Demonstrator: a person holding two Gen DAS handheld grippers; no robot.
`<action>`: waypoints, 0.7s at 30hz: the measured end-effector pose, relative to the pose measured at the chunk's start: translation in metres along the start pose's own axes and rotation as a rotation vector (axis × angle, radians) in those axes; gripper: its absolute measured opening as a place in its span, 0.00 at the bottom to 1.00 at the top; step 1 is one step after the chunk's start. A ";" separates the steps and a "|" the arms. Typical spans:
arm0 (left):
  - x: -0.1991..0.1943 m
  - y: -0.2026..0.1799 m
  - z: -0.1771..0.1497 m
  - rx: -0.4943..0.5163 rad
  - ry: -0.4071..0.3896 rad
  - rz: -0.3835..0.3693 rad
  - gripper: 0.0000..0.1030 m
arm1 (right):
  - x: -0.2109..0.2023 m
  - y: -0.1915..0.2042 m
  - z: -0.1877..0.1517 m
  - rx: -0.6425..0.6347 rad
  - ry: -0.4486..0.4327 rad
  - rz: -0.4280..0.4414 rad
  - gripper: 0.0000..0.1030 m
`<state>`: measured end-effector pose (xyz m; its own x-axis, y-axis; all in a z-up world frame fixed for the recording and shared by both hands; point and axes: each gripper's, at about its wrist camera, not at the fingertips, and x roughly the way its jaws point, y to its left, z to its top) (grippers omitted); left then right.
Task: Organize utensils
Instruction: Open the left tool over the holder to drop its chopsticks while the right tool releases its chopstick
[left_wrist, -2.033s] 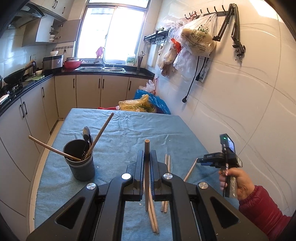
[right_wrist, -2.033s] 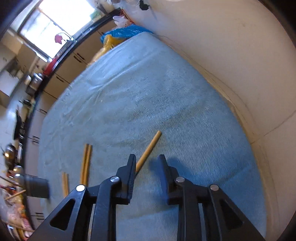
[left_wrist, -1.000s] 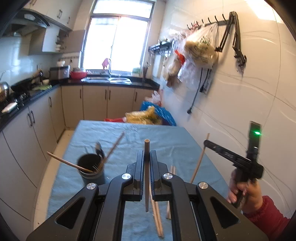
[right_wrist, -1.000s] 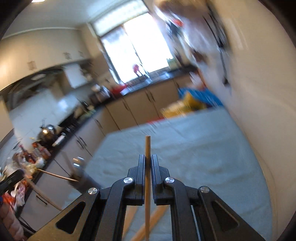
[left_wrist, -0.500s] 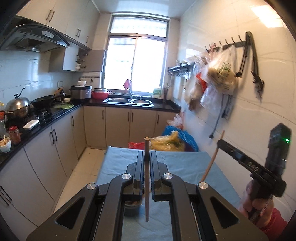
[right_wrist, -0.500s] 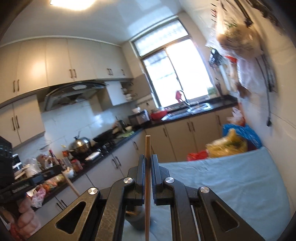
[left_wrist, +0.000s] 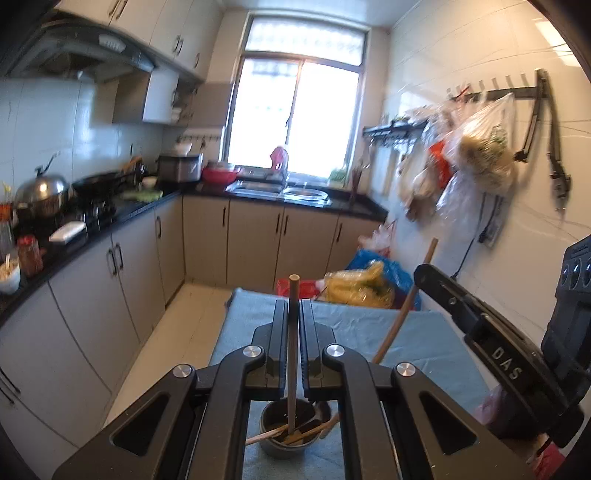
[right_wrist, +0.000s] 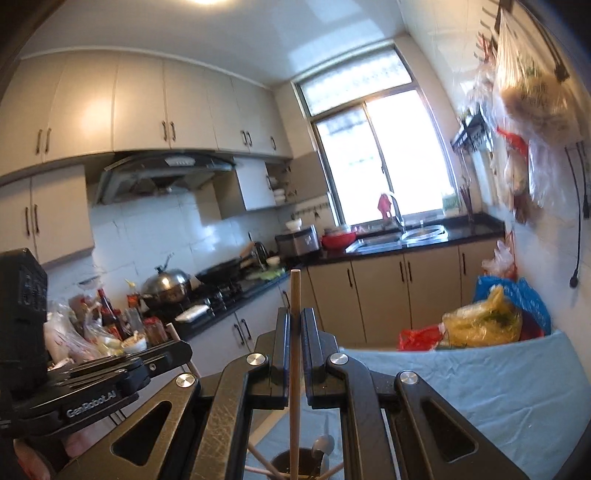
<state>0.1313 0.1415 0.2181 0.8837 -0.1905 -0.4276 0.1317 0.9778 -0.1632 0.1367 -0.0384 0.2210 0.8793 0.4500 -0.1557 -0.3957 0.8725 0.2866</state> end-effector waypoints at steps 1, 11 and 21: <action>0.008 0.004 -0.003 -0.009 0.022 -0.002 0.05 | 0.010 -0.002 -0.004 0.008 0.024 -0.001 0.06; 0.049 0.022 -0.024 -0.042 0.122 0.013 0.05 | 0.048 -0.006 -0.027 -0.040 0.108 -0.034 0.06; 0.061 0.027 -0.027 -0.057 0.145 0.010 0.05 | 0.052 0.001 -0.020 -0.079 0.091 -0.051 0.06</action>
<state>0.1770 0.1540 0.1633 0.8103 -0.1952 -0.5525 0.0936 0.9739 -0.2069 0.1770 -0.0105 0.1938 0.8726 0.4173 -0.2538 -0.3742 0.9051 0.2017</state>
